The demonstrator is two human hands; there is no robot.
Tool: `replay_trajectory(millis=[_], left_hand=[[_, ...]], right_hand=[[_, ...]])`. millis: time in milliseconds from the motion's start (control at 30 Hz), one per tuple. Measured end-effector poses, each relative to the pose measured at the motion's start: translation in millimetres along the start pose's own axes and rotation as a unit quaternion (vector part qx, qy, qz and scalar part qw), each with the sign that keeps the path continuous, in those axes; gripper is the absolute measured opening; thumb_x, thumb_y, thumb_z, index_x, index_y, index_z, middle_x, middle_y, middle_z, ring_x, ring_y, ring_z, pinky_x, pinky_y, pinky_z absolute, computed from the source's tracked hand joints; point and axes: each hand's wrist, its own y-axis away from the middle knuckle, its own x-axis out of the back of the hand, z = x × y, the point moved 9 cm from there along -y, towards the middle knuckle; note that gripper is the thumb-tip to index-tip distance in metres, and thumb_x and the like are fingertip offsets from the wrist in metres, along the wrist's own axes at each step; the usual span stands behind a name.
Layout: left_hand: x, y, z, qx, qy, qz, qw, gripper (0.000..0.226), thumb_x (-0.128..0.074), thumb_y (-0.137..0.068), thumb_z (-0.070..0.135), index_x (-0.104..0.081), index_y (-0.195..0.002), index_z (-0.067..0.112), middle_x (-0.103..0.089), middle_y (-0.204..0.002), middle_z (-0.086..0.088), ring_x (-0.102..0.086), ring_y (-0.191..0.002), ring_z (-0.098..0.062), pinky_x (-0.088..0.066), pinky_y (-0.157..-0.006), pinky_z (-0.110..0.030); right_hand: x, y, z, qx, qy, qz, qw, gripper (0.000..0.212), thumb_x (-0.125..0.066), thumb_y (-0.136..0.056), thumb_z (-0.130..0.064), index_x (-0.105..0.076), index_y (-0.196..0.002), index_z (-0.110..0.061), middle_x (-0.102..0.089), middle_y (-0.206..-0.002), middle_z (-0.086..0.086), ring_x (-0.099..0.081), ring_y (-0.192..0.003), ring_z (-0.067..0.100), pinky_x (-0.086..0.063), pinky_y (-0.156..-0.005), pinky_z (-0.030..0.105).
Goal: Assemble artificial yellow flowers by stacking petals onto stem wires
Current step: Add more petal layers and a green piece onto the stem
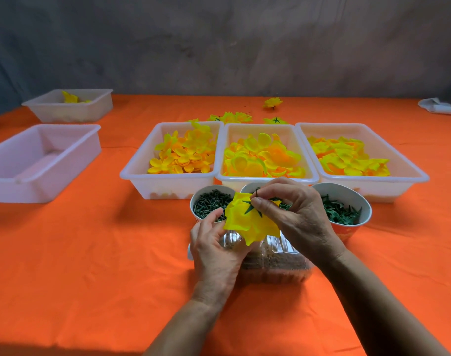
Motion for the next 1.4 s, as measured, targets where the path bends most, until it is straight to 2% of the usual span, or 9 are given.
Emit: replay_trajectory(millis=[167, 233, 333, 500, 633, 767, 867, 1033, 1400], left_hand=[[-9, -4, -10, 0.047, 0.053, -0.055, 0.996, 0.045, -0.077, -0.068, 0.008, -0.066, -0.103, 0.034, -0.057, -0.126, -0.008, -0.053, -0.119, -0.035, -0.044, -0.098, -0.055], [-13, -2, -9, 0.058, 0.064, -0.069, 0.994, 0.058, -0.074, -0.070, 0.000, -0.063, -0.104, 0.045, -0.059, -0.126, -0.007, -0.055, -0.118, -0.032, -0.045, -0.098, -0.052], [-10, -6, 3, 0.023, 0.052, -0.032, 0.998, 0.062, -0.085, -0.061, 0.008, -0.064, -0.085, 0.060, -0.060, -0.118, 0.001, -0.056, -0.113, -0.037, -0.047, -0.096, -0.052], [-16, -11, 7, 0.013, 0.116, -0.044, 0.992, 0.035, -0.079, -0.056, 0.030, -0.069, -0.089, 0.038, -0.065, -0.114, -0.014, -0.052, -0.115, -0.045, -0.044, -0.096, -0.056], [-18, -14, 6, 0.018, 0.088, -0.052, 0.995, 0.040, -0.079, -0.065, 0.006, -0.067, -0.087, 0.037, -0.066, -0.110, -0.008, -0.053, -0.114, -0.043, -0.049, -0.090, -0.050], [-15, -14, 11, 0.004, 0.055, -0.053, 0.997, 0.017, -0.074, -0.053, 0.045, -0.073, -0.067, 0.036, -0.062, -0.112, -0.014, -0.052, -0.115, -0.039, -0.043, -0.096, -0.054], [-16, -14, 11, 0.007, 0.031, -0.069, 0.997, 0.019, -0.071, -0.052, 0.050, -0.073, -0.065, 0.036, -0.060, -0.114, -0.015, -0.050, -0.118, -0.036, -0.044, -0.096, -0.052], [-13, -15, 7, 0.005, -0.035, -0.080, 0.996, 0.025, -0.083, -0.066, 0.019, -0.068, -0.061, 0.038, -0.043, -0.114, 0.029, -0.031, -0.123, 0.000, -0.034, -0.107, -0.042], [-14, -15, 13, -0.014, -0.051, -0.094, 0.994, 0.024, -0.082, -0.068, 0.017, -0.069, -0.062, 0.036, -0.047, -0.117, 0.029, -0.031, -0.123, -0.001, -0.033, -0.106, -0.043]], right_hand=[[1, 0, -2, -0.005, -0.006, -0.004, 1.000, 0.012, -0.074, -0.078, -0.007, -0.071, -0.075, -0.018, -0.065, -0.078, -0.003, -0.059, -0.073, 0.004, -0.045, -0.066, 0.016], [2, -2, -5, -0.005, -0.016, -0.004, 1.000, 0.010, -0.073, -0.079, -0.008, -0.072, -0.076, -0.017, -0.065, -0.079, 0.000, -0.060, -0.074, 0.006, -0.046, -0.066, 0.016], [1, -6, -9, -0.007, -0.010, -0.016, 1.000, 0.009, -0.072, -0.080, -0.009, -0.072, -0.075, -0.017, -0.066, -0.081, 0.004, -0.060, -0.076, 0.008, -0.044, -0.068, 0.016], [2, -9, -9, -0.016, -0.016, -0.025, 0.999, 0.007, -0.073, -0.079, -0.009, -0.073, -0.076, -0.014, -0.066, -0.081, 0.002, -0.059, -0.076, 0.006, -0.045, -0.069, 0.017], [3, -12, -10, -0.022, -0.018, -0.024, 0.999, 0.005, -0.072, -0.080, -0.011, -0.072, -0.076, -0.015, -0.065, -0.081, -0.002, -0.060, -0.077, 0.006, -0.046, -0.070, 0.019], [8, -19, -18, -0.010, -0.019, -0.013, 1.000, 0.007, -0.072, -0.080, -0.012, -0.072, -0.076, -0.018, -0.065, -0.080, -0.001, -0.061, -0.077, 0.008, -0.046, -0.069, 0.019], [12, -25, -24, 0.002, -0.020, -0.004, 1.000, 0.007, -0.072, -0.080, -0.010, -0.072, -0.076, -0.016, -0.066, -0.079, 0.004, -0.060, -0.075, 0.007, -0.045, -0.069, 0.016], [20, -30, -25, -0.004, -0.060, 0.015, 0.998, 0.007, -0.071, -0.081, -0.009, -0.073, -0.076, -0.014, -0.067, -0.080, 0.010, -0.061, -0.075, 0.011, -0.047, -0.069, 0.021], [32, -33, -8, -0.062, -0.180, 0.062, 0.980, 0.003, -0.072, -0.072, -0.019, -0.072, -0.074, -0.017, -0.071, -0.068, -0.004, -0.063, -0.065, 0.007, -0.049, -0.061, 0.018]])
